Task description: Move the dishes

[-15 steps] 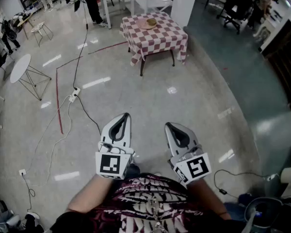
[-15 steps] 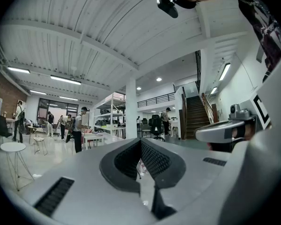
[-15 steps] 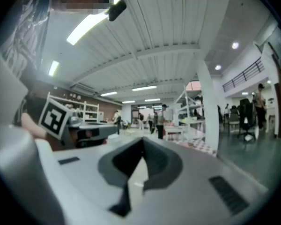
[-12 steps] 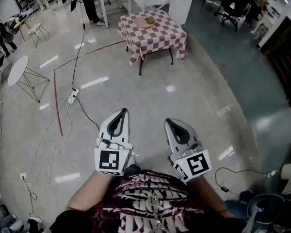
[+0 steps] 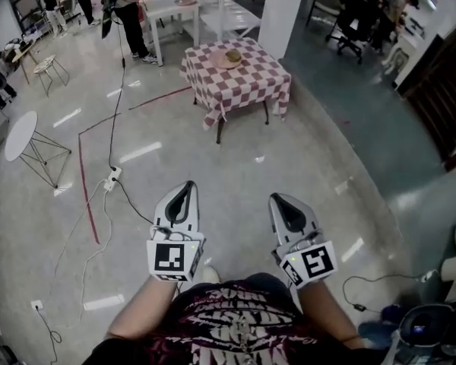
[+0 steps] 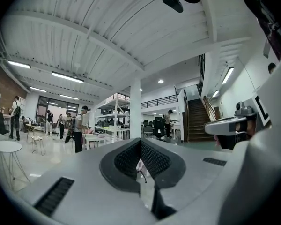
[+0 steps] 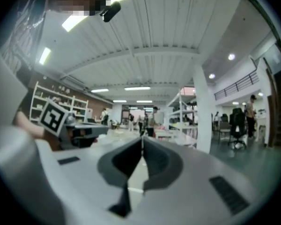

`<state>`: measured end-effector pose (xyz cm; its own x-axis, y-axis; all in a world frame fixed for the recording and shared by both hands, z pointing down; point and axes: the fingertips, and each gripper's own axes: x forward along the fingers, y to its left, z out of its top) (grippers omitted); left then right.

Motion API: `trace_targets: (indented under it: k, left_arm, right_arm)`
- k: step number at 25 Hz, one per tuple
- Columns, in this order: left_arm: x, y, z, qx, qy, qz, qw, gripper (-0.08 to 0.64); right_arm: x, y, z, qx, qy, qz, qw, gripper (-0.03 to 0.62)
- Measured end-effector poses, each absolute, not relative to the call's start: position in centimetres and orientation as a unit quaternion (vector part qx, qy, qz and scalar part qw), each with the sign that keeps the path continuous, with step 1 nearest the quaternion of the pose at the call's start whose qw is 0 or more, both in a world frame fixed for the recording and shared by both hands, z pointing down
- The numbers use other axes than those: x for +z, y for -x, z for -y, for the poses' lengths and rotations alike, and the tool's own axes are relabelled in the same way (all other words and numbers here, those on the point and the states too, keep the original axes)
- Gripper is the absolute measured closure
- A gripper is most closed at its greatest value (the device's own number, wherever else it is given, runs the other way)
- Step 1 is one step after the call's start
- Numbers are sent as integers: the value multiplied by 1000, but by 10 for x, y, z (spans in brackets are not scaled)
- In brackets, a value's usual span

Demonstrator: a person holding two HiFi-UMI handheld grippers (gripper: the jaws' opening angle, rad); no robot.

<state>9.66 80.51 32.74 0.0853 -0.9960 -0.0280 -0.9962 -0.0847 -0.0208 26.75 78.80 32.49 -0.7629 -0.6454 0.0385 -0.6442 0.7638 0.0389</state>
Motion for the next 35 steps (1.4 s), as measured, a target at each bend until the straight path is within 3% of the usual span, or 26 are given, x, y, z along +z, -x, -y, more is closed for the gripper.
trace_targets:
  k: [5,18,21,35]
  left_arm:
    - [324,-70,-767,20,738,-674,29,535]
    - [358,-35,-691,21,719,-694,-25,535]
    - [352,-32,-661,14,713,-701,-15,534]
    - [346,-88,-528,-15,716,-698,-7,534]
  right_arm:
    - [333,-247,-728,-30,-367,929,42,557]
    - [356,-233,-649,15,-390,920,25,557]
    - [360,-231,-619,-13,-398,916,52,557]
    - [355,-257,-487,-5,-354,934,37,557]
